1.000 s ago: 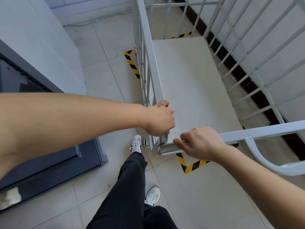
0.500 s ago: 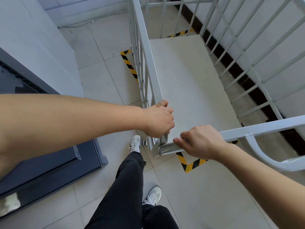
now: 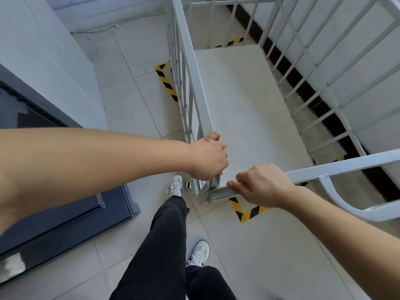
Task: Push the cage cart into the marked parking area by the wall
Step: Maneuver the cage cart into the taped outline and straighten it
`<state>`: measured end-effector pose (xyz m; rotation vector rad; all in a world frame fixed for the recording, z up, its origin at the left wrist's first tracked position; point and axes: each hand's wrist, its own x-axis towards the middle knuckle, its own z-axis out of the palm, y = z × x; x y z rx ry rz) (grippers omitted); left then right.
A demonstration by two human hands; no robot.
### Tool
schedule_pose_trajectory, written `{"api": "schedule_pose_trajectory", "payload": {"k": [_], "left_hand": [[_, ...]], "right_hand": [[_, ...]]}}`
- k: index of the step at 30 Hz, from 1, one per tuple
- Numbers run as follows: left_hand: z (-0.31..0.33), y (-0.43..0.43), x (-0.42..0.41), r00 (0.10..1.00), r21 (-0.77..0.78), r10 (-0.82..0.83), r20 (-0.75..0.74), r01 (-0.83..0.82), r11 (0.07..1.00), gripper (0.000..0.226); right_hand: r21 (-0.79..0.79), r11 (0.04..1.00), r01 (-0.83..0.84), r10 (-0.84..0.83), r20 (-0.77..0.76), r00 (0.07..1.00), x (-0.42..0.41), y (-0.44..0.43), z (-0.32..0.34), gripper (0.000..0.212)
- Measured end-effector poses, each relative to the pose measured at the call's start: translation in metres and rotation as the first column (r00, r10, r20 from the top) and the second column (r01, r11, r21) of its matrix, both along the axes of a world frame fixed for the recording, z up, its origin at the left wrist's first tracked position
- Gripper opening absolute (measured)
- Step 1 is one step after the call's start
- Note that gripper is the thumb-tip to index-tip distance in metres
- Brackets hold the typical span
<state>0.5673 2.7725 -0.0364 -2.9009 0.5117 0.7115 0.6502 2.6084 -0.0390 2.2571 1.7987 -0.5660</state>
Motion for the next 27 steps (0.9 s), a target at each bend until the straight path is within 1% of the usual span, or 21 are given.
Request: {"api": "schedule_pose_trajectory", "payload": {"k": [4, 10, 19, 25, 27], "left_hand": [[0.008, 0.001, 0.001, 0.999, -0.018, 0.003, -0.047, -0.004, 1.0, 0.032], [0.009, -0.004, 0.0, 0.998, -0.015, 0.023, -0.051, -0.024, 1.0, 0.032], [-0.001, 0.001, 0.0, 1.0, -0.027, 0.011, 0.007, -0.011, 1.0, 0.029], [0.01, 0.004, 0.002, 0.999, -0.012, 0.017, -0.047, -0.017, 1.0, 0.029], [0.009, 0.009, 0.003, 0.999, -0.003, 0.011, -0.04, -0.011, 1.0, 0.028]], "right_hand": [[-0.008, 1.0, -0.02, 0.02, -0.017, 1.0, -0.001, 0.002, 0.003, 0.056], [0.038, 0.999, -0.025, 0.025, -0.007, 1.0, 0.0, -0.004, -0.001, 0.055], [0.028, 0.999, -0.033, 0.033, 0.008, 0.999, 0.001, -0.001, -0.001, 0.054], [0.05, 0.998, -0.045, 0.046, -0.016, 0.999, 0.003, 0.004, -0.002, 0.06], [0.071, 0.997, -0.037, 0.038, -0.011, 0.999, 0.002, 0.008, -0.005, 0.06]]}}
